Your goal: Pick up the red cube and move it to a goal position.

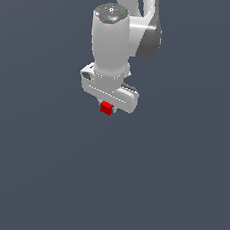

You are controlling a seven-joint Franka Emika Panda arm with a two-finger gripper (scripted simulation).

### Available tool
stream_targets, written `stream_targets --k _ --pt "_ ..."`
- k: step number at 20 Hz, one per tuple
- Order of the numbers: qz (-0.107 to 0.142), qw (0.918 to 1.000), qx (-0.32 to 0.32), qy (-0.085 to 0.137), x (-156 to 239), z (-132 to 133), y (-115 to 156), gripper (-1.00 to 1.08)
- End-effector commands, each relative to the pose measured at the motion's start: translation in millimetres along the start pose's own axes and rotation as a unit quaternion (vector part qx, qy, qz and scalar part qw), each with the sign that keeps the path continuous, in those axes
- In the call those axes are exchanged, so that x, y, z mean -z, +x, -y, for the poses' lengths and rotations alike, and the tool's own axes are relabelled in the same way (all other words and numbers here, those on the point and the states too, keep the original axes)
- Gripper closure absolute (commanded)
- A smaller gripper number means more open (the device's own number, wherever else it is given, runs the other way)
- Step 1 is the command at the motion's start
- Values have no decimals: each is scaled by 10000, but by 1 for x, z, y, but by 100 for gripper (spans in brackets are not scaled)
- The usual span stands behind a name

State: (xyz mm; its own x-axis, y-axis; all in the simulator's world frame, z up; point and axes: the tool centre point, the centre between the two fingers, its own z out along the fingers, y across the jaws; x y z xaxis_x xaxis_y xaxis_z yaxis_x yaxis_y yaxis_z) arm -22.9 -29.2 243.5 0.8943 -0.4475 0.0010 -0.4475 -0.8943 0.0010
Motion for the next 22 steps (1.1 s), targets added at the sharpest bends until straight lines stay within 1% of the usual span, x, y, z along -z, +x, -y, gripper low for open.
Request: stream_targets --k 1,7,12,17,22 --pt "1 10000 -1 -3 28 3 1 108" --pt "1 10000 -1 -3 91 12 4 108" --pt "3 10000 1 0 132 18 7 108" --pt "4 10000 3 2 159 22 9 108" --pt "5 10000 5 4 174 25 11 108"
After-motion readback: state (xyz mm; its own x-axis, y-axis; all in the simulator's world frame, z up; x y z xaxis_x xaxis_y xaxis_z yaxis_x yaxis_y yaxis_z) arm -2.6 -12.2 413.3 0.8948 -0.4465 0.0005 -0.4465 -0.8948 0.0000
